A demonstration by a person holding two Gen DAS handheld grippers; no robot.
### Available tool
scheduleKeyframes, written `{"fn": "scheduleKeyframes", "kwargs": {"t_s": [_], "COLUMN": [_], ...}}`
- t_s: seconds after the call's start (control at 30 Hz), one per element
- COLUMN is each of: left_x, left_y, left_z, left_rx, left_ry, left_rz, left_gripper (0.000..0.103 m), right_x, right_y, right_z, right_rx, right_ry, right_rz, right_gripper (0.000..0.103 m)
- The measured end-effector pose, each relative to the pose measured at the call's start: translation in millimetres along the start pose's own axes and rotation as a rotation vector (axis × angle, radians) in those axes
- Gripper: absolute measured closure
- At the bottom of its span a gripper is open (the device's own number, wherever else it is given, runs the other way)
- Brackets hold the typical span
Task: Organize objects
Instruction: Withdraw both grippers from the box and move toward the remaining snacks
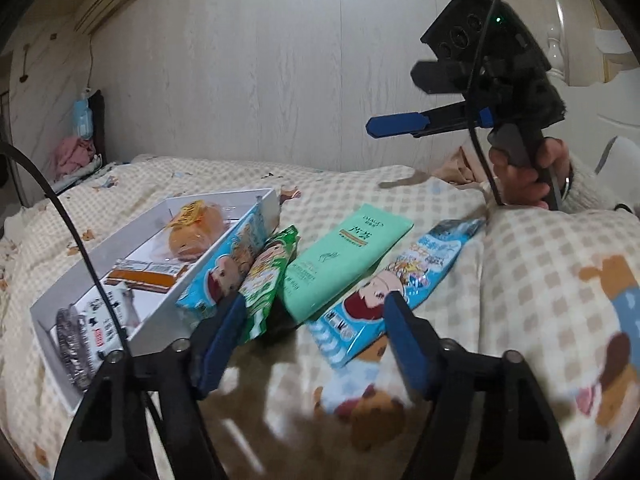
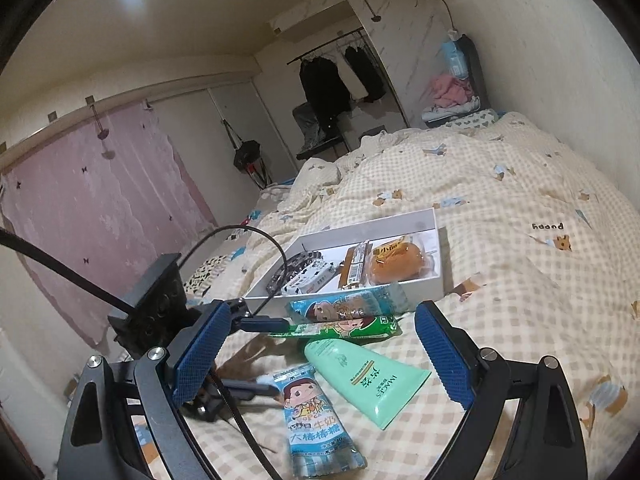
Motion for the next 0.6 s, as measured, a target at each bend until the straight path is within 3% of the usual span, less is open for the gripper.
{"fn": "scheduleKeyframes", "kwargs": {"t_s": [0.2,0.3,0.4,0.6], "left_x": [-1.6,-0.2,2.0,13.2], "left_y": [30.7,48.7,57.3,45.5], "left_z": [-40.1,-51.4,-45.2,-34.8], "left_rx": [-0.013,-0.020,-0.029,-0.057], "left_ry": [-0.106,-0.149,-0.126,-0.126], "left_rz": [-0.126,-0.206,-0.267,-0.273], "left_gripper": [0.032,0.045,0.050,0.051], "right_x": [2.3,2.9,-0.3,-7.1], "right_y": [-5.8,-5.5,-1.8,1.9], "right_z": [2.8,3.6,6.0,7.2], "right_rx": [-0.003,-0.004,-0.015,-0.061], "right_ry": [0.007,0.011,0.034,0.084], "right_rz": [0.018,0.017,0.007,-0.019], "right_gripper": [0.009,0.009,0.009,0.009]}}
Point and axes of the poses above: each gripper's, at about its wrist camera, not at the fingertips, and z roughly the way its jaws point, y to its left, x to its underside, the point moved 2 cm from there along z, roughly the way its jaws point, and after that the axes turned 8 degrees about x, right-handed, at the moved point
